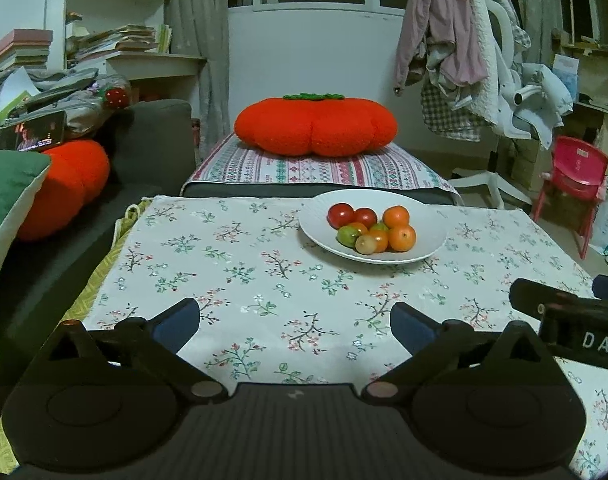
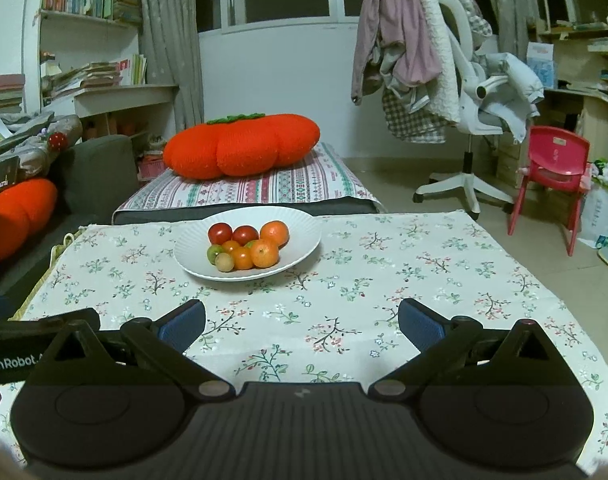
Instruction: Organize fruits
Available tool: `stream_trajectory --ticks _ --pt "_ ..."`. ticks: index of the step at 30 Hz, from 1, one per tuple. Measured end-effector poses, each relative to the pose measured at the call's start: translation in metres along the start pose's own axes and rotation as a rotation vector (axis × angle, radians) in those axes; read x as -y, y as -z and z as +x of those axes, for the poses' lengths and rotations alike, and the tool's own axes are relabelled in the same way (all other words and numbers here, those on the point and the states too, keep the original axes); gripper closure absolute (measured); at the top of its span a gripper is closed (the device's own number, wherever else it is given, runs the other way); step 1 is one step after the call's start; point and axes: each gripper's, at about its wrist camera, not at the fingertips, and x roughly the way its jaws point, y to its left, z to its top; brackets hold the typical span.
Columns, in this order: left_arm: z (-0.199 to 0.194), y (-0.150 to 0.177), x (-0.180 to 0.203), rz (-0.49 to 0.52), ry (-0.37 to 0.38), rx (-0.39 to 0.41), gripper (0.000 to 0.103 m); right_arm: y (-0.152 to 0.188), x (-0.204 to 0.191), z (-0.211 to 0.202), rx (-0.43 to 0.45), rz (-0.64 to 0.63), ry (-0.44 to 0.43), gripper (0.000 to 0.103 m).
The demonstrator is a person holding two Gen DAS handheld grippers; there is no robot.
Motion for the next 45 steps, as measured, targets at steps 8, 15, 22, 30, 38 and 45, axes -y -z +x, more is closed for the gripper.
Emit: stream_trajectory --ticks 8,15,22,30,38,45 --pt "0.0036 -0.0002 0.0012 -0.008 0.007 -0.027 0.018 -0.0011 0.0008 0.0012 -0.005 0.001 0.001 0.0" --pt "0.0038 0.0011 0.0026 -0.007 0.011 -0.034 0.018 -0.0006 0.0001 0.0024 -0.01 -0.002 -0.001 0.0" --pt "0.0038 0.0003 0.0048 0.006 0.011 -0.027 0.018 -0.0009 0.0001 0.0025 -0.008 0.001 0.001 0.0" --pt "0.0042 0.0006 0.0066 0.015 0.014 -0.028 0.018 -0.0017 0.0019 0.0024 -0.004 0.008 0.006 0.0" --pt "0.0047 0.0006 0.0074 0.013 0.013 -0.026 0.018 -0.0017 0.0018 0.0024 -0.005 0.007 0.005 0.0" --pt "0.0046 0.0002 0.0055 -0.001 0.023 -0.028 0.018 -0.002 0.003 0.0023 -0.003 0.008 0.007 0.0"
